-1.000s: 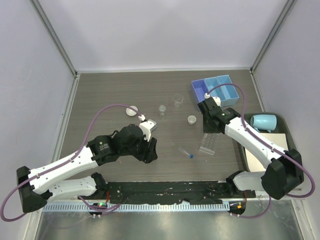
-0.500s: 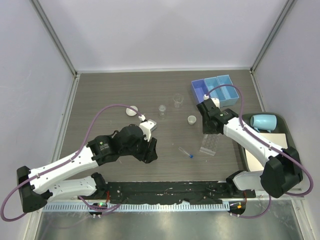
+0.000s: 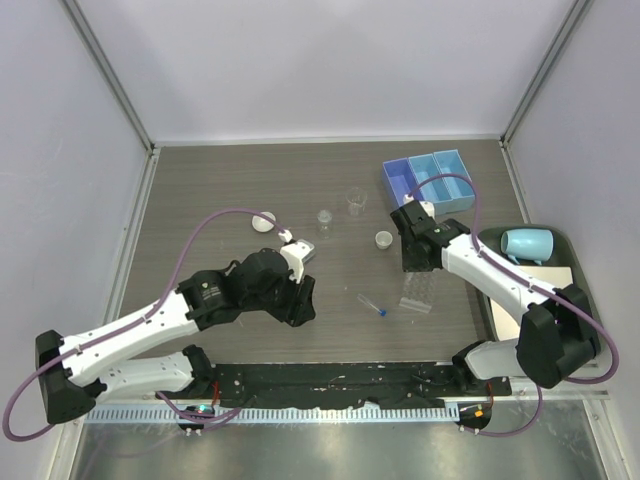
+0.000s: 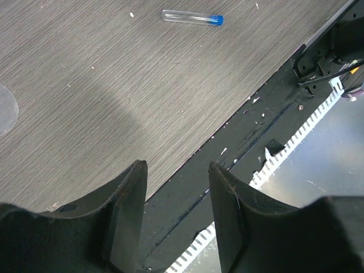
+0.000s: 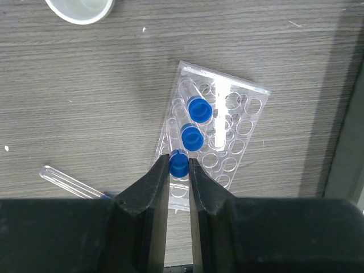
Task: Organize the chemistry lab equipment
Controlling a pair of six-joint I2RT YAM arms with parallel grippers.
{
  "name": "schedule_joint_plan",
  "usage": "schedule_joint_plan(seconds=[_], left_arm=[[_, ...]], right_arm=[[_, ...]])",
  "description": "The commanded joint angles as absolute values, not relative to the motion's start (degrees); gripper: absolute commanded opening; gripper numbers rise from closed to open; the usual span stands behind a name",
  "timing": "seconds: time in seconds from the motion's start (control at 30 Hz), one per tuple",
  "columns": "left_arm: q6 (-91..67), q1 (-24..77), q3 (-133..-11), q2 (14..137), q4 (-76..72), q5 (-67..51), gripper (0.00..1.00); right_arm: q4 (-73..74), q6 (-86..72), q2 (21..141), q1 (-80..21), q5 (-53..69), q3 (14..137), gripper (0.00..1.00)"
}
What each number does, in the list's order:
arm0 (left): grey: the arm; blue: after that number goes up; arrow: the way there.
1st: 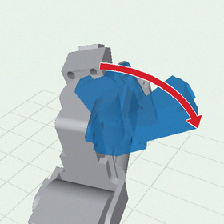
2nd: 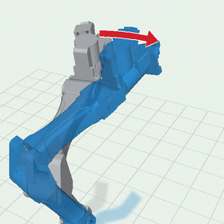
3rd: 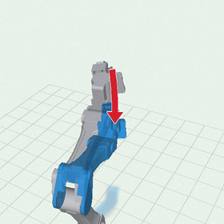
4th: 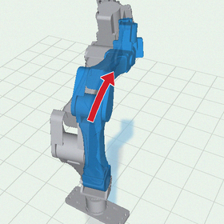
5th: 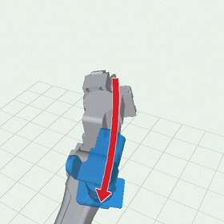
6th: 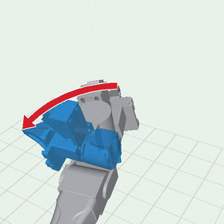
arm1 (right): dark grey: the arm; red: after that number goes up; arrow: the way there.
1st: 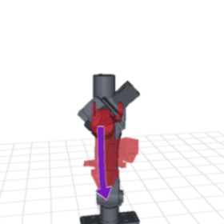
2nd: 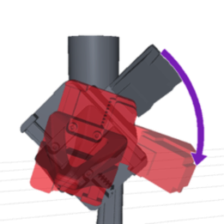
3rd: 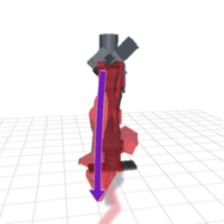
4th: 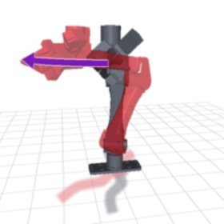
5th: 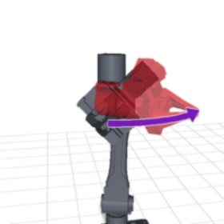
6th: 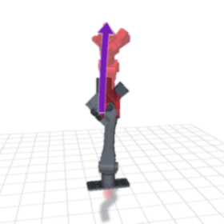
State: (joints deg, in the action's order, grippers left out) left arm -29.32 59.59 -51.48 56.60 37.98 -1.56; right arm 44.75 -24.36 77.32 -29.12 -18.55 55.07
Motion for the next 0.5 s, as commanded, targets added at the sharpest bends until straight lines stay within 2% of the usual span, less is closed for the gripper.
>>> schedule_joint_plan(seconds=[0.0,0.1,0.23,0.27,0.47], left_arm=[[-28.8,59.7,-51.9,57.5,35.9,-1.8,0.50],[-29.3,59.7,-51.9,59.1,35.2,-1.2,0.48],[-29.5,59.7,-52.2,62.1,34.0,-0.5,0.46],[-29.5,59.7,-52.3,63.4,33.7,-0.5,0.46],[-29.3,59.9,-53.6,69.2,30.0,-0.5,0.45]], right_arm=[[42.6,-25.4,77.5,-29.0,-17.6,54.2,0.19],[42.8,-25.6,77.0,-29.0,-17.8,54.1,0.27],[43.9,-25.5,75.7,-29.1,-19.0,54.6,0.32],[44.6,-25.4,75.3,-29.0,-19.2,54.8,0.37],[48.2,-24.6,71.5,-29.1,-21.9,57.2,0.40]])
